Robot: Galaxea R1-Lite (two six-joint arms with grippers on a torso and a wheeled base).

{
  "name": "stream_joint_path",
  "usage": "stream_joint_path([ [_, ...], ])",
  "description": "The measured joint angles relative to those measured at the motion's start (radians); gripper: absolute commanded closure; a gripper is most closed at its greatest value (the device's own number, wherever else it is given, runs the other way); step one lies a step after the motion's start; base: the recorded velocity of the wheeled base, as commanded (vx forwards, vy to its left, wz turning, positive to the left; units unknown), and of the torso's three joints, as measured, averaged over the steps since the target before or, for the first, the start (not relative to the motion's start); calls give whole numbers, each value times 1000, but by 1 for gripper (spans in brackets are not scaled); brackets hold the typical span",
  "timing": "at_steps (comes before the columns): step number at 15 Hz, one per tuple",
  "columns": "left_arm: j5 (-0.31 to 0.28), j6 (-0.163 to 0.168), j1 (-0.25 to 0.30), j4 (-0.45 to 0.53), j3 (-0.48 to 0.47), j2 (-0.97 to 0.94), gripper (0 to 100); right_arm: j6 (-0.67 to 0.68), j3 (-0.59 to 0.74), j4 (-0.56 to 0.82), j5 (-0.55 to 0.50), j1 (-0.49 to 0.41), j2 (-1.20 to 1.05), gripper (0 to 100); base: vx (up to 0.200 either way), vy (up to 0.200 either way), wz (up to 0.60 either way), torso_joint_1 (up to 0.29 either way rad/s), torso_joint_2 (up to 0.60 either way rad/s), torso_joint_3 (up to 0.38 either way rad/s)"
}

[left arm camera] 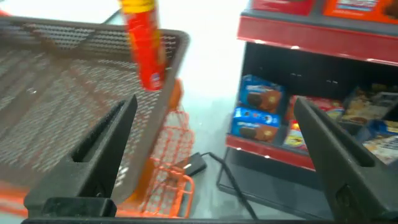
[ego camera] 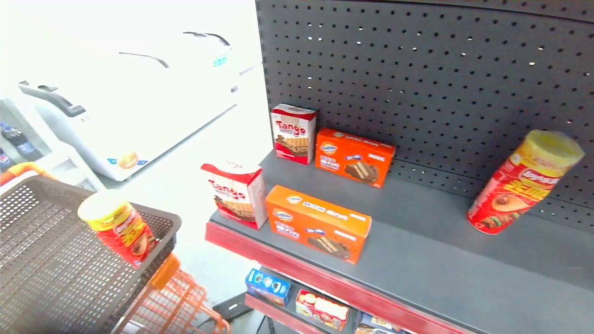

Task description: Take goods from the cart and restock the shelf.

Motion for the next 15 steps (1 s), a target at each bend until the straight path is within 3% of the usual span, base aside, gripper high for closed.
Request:
stream_joint_path([
  [13, -3, 5, 0, 1, 0, 0, 0, -1, 0, 0, -1, 1, 0, 0, 0, 0, 0, 0, 0, 0],
  [15, 18, 5, 0, 3, -3, 0, 0, 0, 0, 0, -1, 1, 0, 0, 0, 0, 0, 0, 0, 0],
])
